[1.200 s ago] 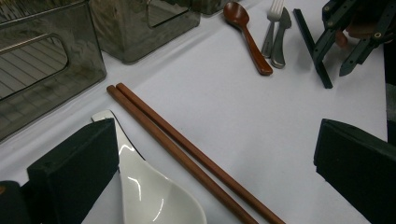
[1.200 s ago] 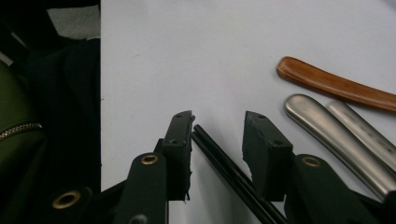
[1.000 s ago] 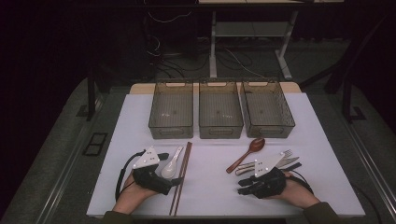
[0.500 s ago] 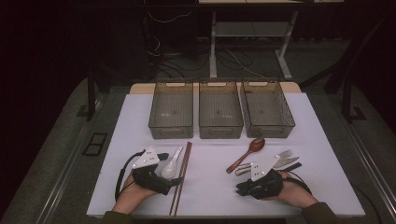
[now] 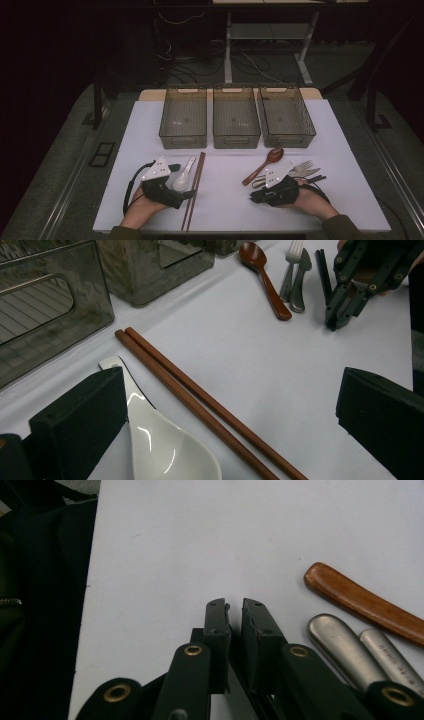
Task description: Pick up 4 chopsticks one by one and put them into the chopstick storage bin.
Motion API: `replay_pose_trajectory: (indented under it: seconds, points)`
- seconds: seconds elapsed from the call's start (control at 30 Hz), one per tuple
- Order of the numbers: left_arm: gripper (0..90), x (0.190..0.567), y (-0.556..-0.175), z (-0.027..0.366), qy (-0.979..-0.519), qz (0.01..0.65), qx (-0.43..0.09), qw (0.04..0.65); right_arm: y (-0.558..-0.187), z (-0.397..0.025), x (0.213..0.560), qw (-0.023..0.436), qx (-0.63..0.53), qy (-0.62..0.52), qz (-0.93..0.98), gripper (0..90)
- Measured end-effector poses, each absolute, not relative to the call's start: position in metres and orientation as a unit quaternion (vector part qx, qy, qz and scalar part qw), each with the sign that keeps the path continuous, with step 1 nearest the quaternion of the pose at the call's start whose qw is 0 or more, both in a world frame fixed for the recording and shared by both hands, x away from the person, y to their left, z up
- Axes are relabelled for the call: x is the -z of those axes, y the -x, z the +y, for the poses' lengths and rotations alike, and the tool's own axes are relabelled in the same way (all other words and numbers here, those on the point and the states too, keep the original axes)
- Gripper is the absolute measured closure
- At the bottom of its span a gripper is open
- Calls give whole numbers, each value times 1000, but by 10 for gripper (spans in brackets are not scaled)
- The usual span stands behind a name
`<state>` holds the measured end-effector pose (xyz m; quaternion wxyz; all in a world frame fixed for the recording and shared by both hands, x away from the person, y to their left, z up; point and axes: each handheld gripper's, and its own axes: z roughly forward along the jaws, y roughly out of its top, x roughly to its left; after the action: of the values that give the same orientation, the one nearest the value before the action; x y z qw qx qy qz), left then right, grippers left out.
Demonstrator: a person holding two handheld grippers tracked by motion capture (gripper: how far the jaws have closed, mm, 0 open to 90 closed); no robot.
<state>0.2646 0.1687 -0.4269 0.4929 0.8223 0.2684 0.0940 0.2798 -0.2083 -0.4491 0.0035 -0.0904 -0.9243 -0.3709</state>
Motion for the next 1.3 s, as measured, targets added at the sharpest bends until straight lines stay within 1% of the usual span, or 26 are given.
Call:
replay_pose_trajectory:
  seconds: [0.43, 0.47, 0.5, 0.53, 0.63, 0.77, 0.83, 0.93, 1.03, 1.07, 1.1, 1.13, 1.17, 1.27, 1.3]
  points:
    - [0, 427, -265, 169, -823, 267, -94, 493, -294, -201, 449, -5, 372, 102, -923, 811]
    - [0, 427, -265, 169, -823, 267, -94, 493, -294, -201, 449, -3, 373, 102, -922, 791]
    - [0, 427, -265, 169, -823, 267, -94, 493, -294, -201, 449, -2, 373, 104, -922, 744]
    - [0, 427, -264, 170, -823, 267, -95, 493, -293, -201, 449, -3, 374, 105, -922, 716]
    - [0, 426, -264, 170, -822, 268, -95, 494, -291, -206, 443, -11, 385, 110, -916, 659]
    - [0, 426, -264, 170, -821, 268, -96, 495, -287, -218, 432, -18, 408, 133, -903, 657]
    - [0, 426, -264, 171, -821, 269, -96, 494, -282, -231, 425, -21, 413, 156, -897, 718]
    - [0, 426, -264, 171, -821, 269, -96, 494, -277, -240, 424, -12, 409, 167, -897, 785]
    - [0, 426, -263, 170, -822, 270, -95, 493, -270, -241, 431, -10, 386, 162, -908, 823]
    - [0, 426, -263, 170, -822, 269, -95, 493, -270, -241, 431, -10, 386, 162, -908, 823]
    - [0, 426, -263, 170, -822, 269, -95, 493, -268, -239, 436, -10, 374, 157, -914, 849]
    - [0, 426, -263, 170, -822, 269, -95, 493, -268, -239, 436, -10, 374, 157, -914, 849]
    - [0, 426, -263, 170, -822, 269, -95, 493, -270, -236, 440, -7, 366, 149, -918, 869]
    - [0, 426, -263, 171, -822, 269, -95, 493, -270, -233, 442, 0, 364, 148, -920, 879]
    - [0, 426, -263, 171, -822, 269, -95, 493, -272, -233, 443, -4, 360, 144, -922, 879]
